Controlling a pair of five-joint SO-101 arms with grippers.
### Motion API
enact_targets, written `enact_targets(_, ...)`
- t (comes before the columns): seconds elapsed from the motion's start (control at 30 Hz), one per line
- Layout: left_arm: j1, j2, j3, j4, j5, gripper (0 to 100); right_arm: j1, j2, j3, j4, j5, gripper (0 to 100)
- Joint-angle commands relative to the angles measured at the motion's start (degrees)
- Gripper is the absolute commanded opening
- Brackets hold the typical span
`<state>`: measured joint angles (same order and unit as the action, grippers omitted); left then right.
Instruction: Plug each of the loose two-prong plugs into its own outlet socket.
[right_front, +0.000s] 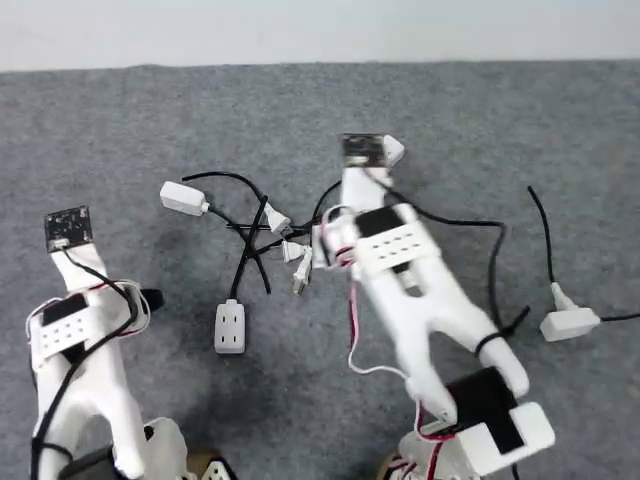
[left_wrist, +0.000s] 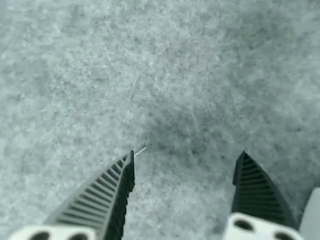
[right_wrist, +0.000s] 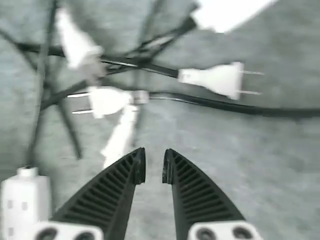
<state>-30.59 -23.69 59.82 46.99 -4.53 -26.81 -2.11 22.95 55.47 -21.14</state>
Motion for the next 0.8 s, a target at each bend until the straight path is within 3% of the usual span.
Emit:
enact_targets(0.0, -0.4, 0.8, -3.4, -1.1, -0.8, 30, -5.0, -0.5, -0.8, -3.2, -1.2, 6.0)
enact_targets(0.4, -0.4, 1.2, -3.2, -1.3, -0.8, 30, -6.5, 8.6, -0.1, -8.5, 3.5, 0.9)
enact_targets(0.77, -0.4, 1.3, -3.0, -1.3, -0.8, 30, 5.8, 9.1, 1.2, -4.1, 6.1, 0.9)
